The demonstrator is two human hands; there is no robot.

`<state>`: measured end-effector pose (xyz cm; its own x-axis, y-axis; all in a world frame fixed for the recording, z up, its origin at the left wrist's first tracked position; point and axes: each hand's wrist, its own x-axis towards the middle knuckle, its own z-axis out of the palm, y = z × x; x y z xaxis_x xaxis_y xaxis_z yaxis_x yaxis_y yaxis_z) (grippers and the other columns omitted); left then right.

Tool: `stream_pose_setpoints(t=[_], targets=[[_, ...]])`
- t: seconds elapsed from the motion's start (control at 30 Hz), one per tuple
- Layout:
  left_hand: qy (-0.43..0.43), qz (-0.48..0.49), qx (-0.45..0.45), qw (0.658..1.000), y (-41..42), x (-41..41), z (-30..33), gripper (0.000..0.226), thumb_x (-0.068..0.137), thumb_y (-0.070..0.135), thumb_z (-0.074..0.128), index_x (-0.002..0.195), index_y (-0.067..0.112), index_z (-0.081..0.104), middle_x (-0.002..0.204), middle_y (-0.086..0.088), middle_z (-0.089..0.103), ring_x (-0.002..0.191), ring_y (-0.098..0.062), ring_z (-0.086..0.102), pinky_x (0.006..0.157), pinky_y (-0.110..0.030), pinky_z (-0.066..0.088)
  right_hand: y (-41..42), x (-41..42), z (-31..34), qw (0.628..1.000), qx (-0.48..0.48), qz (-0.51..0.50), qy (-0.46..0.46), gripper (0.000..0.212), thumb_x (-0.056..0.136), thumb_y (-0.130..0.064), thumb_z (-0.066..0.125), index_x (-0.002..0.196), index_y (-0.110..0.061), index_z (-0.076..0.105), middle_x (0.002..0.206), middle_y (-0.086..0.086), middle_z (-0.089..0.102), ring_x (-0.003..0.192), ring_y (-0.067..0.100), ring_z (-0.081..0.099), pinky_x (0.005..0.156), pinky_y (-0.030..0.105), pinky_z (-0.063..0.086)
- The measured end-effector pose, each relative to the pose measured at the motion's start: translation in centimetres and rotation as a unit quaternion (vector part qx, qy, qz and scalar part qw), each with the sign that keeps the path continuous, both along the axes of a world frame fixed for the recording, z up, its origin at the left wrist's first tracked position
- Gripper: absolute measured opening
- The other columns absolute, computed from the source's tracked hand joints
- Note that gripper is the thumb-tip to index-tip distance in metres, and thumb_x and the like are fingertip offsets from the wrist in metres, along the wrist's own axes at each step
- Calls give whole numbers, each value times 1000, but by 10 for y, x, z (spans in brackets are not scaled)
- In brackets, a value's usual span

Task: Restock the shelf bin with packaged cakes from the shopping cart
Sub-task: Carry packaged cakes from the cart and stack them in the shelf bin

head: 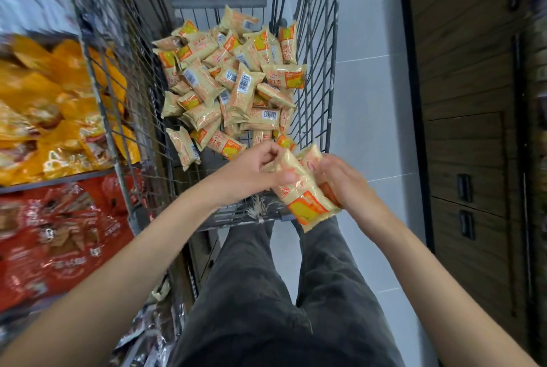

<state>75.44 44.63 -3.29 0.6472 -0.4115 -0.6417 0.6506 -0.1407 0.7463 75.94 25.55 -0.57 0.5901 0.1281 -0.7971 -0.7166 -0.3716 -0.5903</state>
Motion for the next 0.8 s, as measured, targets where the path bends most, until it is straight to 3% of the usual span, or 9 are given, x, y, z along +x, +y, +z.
stream_pose_setpoints(t=[0.13,0.2,0.3,0.43,0.5,0.63,0.67,0.73,0.8], targets=[[-67,28,71,995,-24,-6,-2,12,88,36,61,92,30,51,90,14,60,77,7,56,69,-13,43,2,-7,8,994,34,91,47,60,78,-70,44,123,-31,51,109,-6,66,91,3,66,68,14,50],[-49,58,54,996,-33,-11,-4,6,94,35,51,89,31,53,88,15,59,76,8,55,67,-9,42,3,-11,6,992,38,103,57,57,80,-58,59,127,-30,45,112,-5,64,94,5,65,73,18,51],[64,170,-10,983,-34,-13,-14,23,99,32,42,91,23,62,91,8,65,83,-5,62,75,-20,50,4,-16,2,993,33,93,61,48,84,-37,67,126,-29,44,108,-8,64,92,6,65,73,21,52],[111,292,91,945,-20,-7,-58,19,99,19,41,99,14,60,92,1,63,75,-7,58,62,-18,48,1,-17,1,999,-9,39,34,31,85,-40,64,110,-40,45,99,-20,60,77,-8,63,53,8,47],[148,222,164,950,-19,-4,-88,18,98,17,40,108,13,55,94,0,59,74,-7,55,63,-21,44,-3,-17,3,1000,-16,9,23,28,86,-40,63,108,-39,46,96,-22,59,71,-16,60,47,4,42],[162,32,232,959,-32,-2,-144,15,95,13,45,82,13,53,75,-1,52,69,-13,49,63,-28,39,-12,-18,7,999,-35,-9,-16,21,87,-38,62,104,-39,49,97,-22,59,72,-19,57,50,0,41],[155,-9,247,957,-35,-2,-156,10,94,17,48,90,11,54,80,-2,54,74,-15,52,64,-28,38,-14,-17,7,999,-40,-16,-23,18,87,-38,62,99,-40,49,97,-22,59,73,-20,57,51,0,41],[154,-50,261,952,-41,-2,-182,31,93,23,52,115,1,52,105,-9,59,98,-23,57,77,-30,42,-19,-17,8,998,-48,-37,-28,16,86,-38,62,95,-40,50,96,-20,62,75,-15,60,52,1,42],[170,-21,255,952,-47,-1,-199,40,92,20,55,124,-2,49,122,-15,58,112,-29,55,91,-34,45,-24,-17,8,997,-46,-61,-31,16,85,-37,63,97,-39,54,96,-17,67,79,-7,65,54,3,44]])
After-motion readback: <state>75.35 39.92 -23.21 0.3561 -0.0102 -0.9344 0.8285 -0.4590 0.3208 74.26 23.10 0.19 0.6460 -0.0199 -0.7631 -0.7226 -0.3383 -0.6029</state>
